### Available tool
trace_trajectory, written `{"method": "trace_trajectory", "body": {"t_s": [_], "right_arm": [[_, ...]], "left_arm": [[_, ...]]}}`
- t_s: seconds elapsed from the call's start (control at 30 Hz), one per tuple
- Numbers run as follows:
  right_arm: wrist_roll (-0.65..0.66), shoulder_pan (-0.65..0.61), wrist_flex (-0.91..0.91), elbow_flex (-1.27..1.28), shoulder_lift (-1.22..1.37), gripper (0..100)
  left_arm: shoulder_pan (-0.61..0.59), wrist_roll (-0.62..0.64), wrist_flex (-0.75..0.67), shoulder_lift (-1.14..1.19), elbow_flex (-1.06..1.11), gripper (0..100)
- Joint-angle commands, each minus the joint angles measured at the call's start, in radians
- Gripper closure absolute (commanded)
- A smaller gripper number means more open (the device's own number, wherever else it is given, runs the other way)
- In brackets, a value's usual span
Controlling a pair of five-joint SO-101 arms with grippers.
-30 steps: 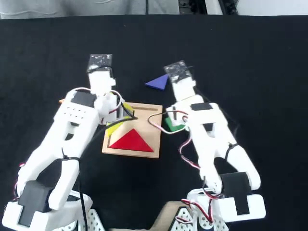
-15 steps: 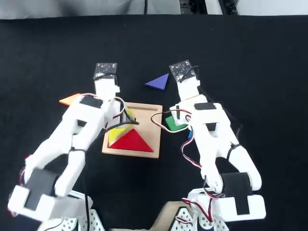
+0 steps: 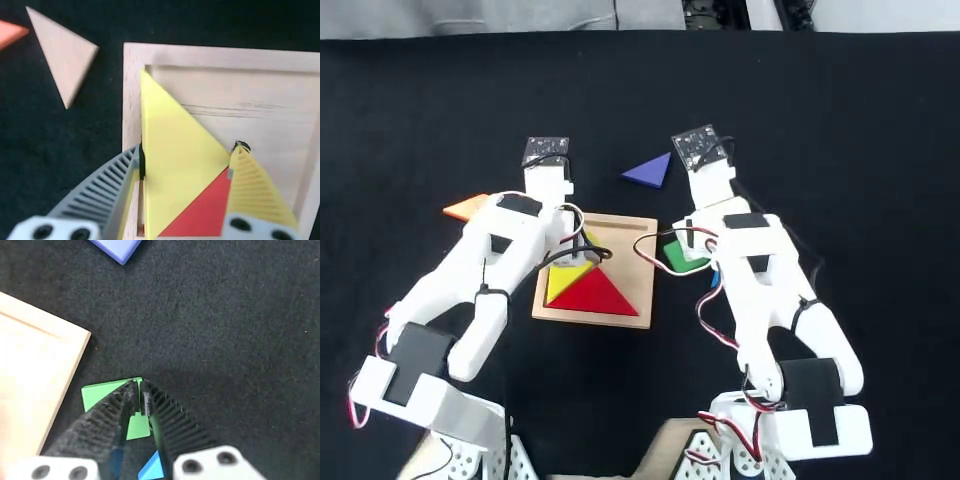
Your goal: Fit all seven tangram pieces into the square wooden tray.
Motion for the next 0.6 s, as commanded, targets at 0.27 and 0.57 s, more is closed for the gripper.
{"method": "trace_trajectory", "body": {"t_s": [0.27,0.57], "right_arm": [[0.000,0.005,-0.018,-0.035,-0.047,98.4],[0.000,0.005,-0.018,-0.035,-0.047,98.4]], "left_arm": [[-0.012,0.002,0.031,-0.011,-0.054,72],[-0.015,0.009,0.072,-0.015,-0.059,64]]}}
